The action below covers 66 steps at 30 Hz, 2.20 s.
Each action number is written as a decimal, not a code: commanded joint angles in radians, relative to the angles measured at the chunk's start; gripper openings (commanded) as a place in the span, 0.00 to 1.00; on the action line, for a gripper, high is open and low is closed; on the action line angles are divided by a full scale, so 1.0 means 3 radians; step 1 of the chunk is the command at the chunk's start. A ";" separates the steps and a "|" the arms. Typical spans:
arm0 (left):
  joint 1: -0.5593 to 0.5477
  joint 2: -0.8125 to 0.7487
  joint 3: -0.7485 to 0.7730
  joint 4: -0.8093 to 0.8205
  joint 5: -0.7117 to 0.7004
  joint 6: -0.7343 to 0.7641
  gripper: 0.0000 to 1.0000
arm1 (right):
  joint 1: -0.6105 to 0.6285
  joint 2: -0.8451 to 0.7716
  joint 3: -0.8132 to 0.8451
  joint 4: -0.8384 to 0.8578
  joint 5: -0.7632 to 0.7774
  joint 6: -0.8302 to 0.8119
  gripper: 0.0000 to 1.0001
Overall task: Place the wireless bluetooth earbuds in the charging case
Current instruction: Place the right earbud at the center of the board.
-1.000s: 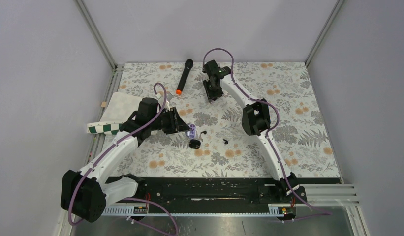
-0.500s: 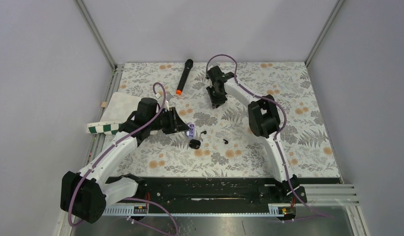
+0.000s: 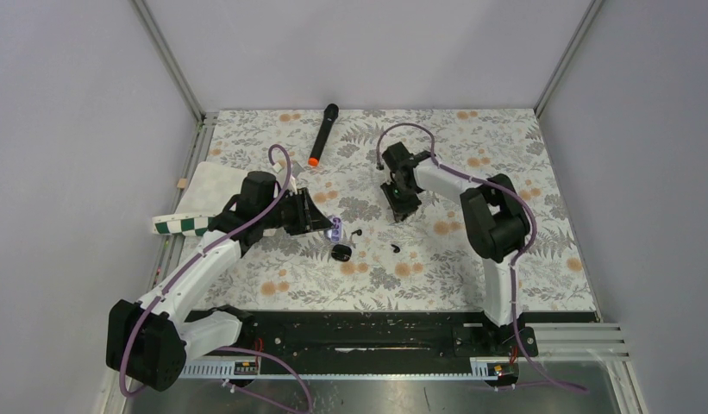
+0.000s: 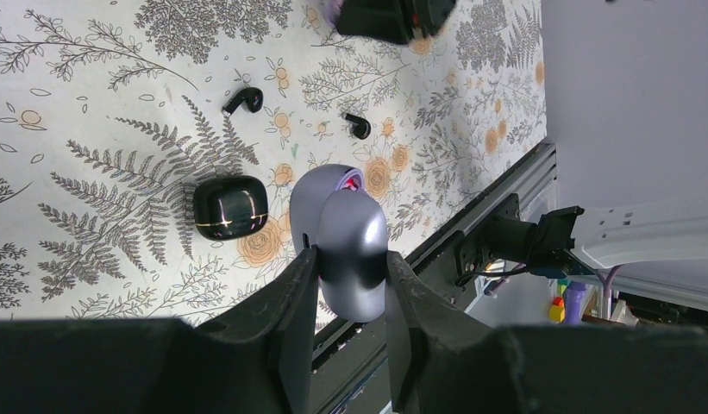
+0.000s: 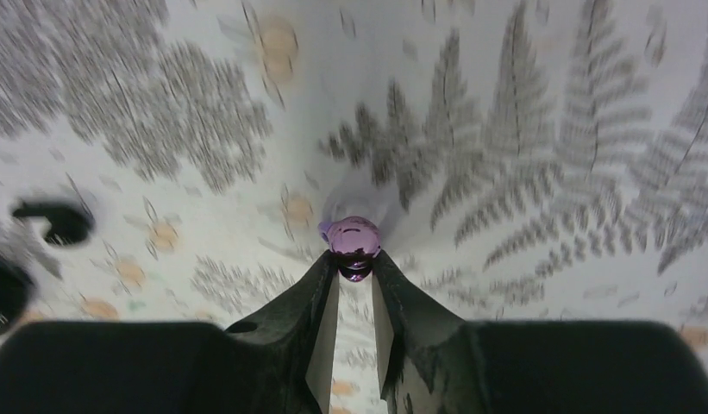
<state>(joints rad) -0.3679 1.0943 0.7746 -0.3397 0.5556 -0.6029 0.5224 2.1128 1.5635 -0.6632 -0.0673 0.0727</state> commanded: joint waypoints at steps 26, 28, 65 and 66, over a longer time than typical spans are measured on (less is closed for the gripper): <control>0.0015 -0.0044 -0.0015 0.0208 0.0051 -0.0023 0.00 | -0.0059 -0.1626 -0.1596 0.1009 0.0502 0.1231 0.50; 0.0017 -0.0076 -0.0026 0.0208 0.0048 -0.0036 0.00 | -0.0060 -0.1367 -0.1369 0.0758 0.0481 0.1303 0.43; 0.0018 0.0014 -0.0102 0.0316 0.0080 -0.0085 0.00 | 0.0281 -0.0990 -0.1479 0.0506 0.1470 0.2146 0.66; 0.0016 0.0014 -0.0102 0.0313 0.0083 -0.0083 0.00 | 0.0283 -0.1008 -0.1501 0.0508 0.1470 0.2157 0.66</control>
<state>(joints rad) -0.3672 1.0977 0.7437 -0.3149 0.5652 -0.6189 0.5983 1.8462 1.1538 -0.5022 0.3725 0.7200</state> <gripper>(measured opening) 0.295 0.665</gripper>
